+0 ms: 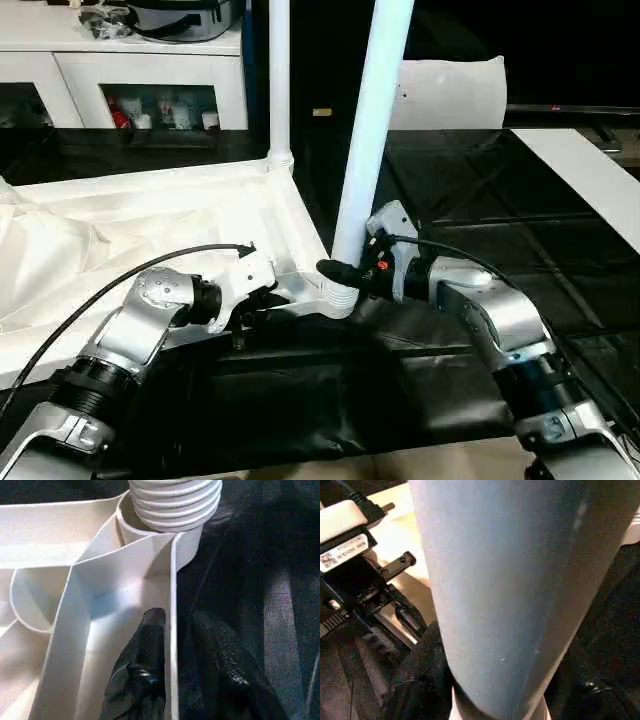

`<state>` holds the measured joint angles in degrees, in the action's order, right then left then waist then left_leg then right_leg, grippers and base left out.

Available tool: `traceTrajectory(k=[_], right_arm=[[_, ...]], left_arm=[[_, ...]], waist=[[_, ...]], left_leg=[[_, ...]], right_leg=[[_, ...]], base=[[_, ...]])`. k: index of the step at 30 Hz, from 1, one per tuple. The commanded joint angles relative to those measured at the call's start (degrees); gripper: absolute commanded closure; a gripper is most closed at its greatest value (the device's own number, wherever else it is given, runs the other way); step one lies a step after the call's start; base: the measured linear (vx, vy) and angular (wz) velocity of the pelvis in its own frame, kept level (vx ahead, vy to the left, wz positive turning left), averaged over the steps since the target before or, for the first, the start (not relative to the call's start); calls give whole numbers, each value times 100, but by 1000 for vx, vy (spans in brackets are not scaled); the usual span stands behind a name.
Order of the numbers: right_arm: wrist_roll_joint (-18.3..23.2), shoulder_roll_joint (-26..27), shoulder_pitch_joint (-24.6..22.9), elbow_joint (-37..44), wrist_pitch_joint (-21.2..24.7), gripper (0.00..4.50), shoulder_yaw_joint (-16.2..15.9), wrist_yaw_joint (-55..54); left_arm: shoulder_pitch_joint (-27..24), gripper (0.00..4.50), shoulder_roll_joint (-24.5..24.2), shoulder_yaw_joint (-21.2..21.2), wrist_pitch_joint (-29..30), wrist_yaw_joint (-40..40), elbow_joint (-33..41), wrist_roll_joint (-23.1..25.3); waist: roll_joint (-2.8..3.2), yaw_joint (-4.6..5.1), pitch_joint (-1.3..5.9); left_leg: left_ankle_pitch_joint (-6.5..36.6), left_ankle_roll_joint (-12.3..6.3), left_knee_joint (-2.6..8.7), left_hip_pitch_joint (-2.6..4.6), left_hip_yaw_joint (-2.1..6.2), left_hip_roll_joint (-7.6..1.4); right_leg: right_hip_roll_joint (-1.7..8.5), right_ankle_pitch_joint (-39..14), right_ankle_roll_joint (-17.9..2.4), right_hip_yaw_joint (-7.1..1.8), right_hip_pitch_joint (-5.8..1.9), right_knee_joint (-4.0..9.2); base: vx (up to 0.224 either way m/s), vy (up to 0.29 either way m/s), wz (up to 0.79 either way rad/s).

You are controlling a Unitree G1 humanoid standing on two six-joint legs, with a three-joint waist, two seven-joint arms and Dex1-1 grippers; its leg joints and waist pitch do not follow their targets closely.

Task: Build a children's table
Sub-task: Insert table leg to table base

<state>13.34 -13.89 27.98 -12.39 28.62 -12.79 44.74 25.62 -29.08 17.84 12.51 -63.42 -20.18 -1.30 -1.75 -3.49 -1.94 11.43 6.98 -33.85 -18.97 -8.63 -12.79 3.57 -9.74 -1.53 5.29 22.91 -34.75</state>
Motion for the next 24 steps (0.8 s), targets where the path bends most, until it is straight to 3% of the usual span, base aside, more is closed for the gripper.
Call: traceTrajectory(k=[1, 9, 14, 18, 24], right_arm=[[-118, -34, -181, -178, 199, 261, -126, -23], [-119, -15, -197, -125, 184, 261, -161, -17], [-121, 6, -131, -170, 186, 261, -162, -7], [-179, -26, 21, -340, 294, 261, -282, 121], [-201, -76, 100, -440, 519, 261, -458, 319]], left_arm=[[-15, 383, -52, 171, 87, -78, -159, 143], [-83, 444, -135, 138, 243, -153, -85, 97], [-162, 450, -202, 237, 217, -247, 7, 154], [-265, 450, -305, 376, 66, -498, 216, 136], [-240, 450, -272, 385, -72, -577, 346, 88]], waist=[[105, 18, 231], [81, 36, 237], [109, 35, 247], [46, 50, 254], [53, 41, 283]], left_leg=[[1791, 9, 451, -12, -25, 6], [1730, -14, 454, -22, -30, 6], [1579, 1, 483, -32, -37, -21], [1428, -20, 487, -52, -46, -21], [1057, -8, 486, -51, -67, -38]], right_leg=[[368, -2914, -339, -254, -212, 607], [374, -2926, -335, -260, -212, 612], [375, -2437, -522, -283, -242, 562], [381, -2355, -554, -293, -263, 538], [365, -1591, -770, -315, -295, 453]], base=[[0, 0, 0], [0, 0, 0], [0, 0, 0], [0, 0, 0], [0, 0, 0]])
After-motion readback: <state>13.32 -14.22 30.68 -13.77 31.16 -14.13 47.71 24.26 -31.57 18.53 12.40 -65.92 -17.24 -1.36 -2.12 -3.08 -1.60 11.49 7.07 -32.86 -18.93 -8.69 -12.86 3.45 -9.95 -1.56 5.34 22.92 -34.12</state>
